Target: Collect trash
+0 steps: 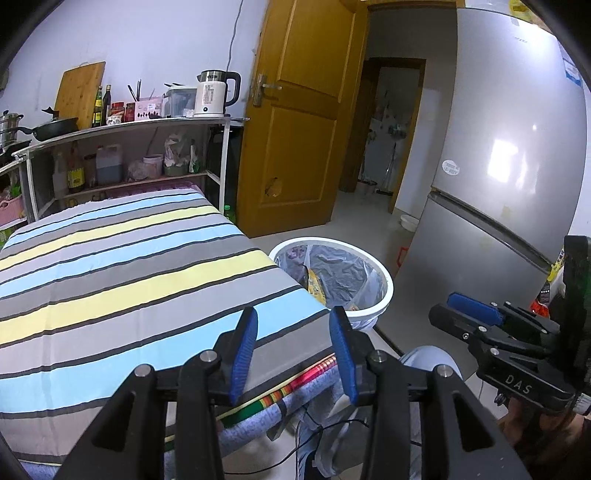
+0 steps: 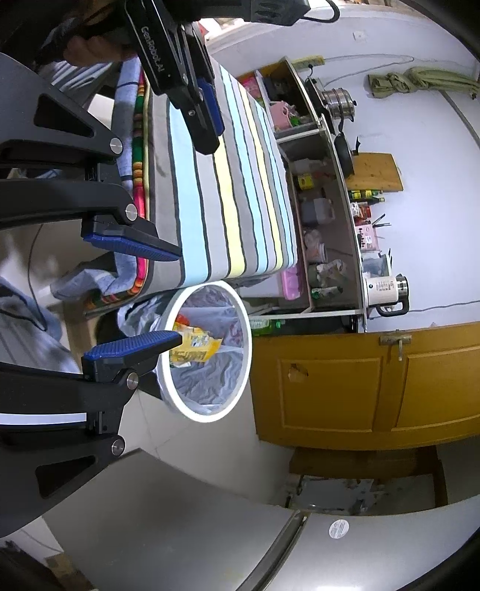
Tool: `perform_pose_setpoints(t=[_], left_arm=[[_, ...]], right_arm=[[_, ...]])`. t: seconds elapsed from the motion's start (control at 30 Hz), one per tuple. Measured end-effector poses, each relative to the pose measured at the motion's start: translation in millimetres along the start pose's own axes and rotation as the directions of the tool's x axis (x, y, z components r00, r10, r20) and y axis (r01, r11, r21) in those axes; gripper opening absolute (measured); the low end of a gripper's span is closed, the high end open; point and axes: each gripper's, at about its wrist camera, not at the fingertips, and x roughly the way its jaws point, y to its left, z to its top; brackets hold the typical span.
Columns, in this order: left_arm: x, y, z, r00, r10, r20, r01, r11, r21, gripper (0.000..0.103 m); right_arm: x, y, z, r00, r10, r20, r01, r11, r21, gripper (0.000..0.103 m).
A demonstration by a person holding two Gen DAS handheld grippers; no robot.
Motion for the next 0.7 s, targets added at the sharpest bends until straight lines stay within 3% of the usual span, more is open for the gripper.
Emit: perform_pose_setpoints(t=[0.7], left_arm=[[-4.7, 0.5, -3.9, 1.0, 0.002, 0.009, -0.002, 1.0, -0.005, 0.043]], right_arm=[[-1.2, 1.5, -2.7, 1.0, 0.002, -0.004, -0.002, 1.0, 0.006, 0.04]])
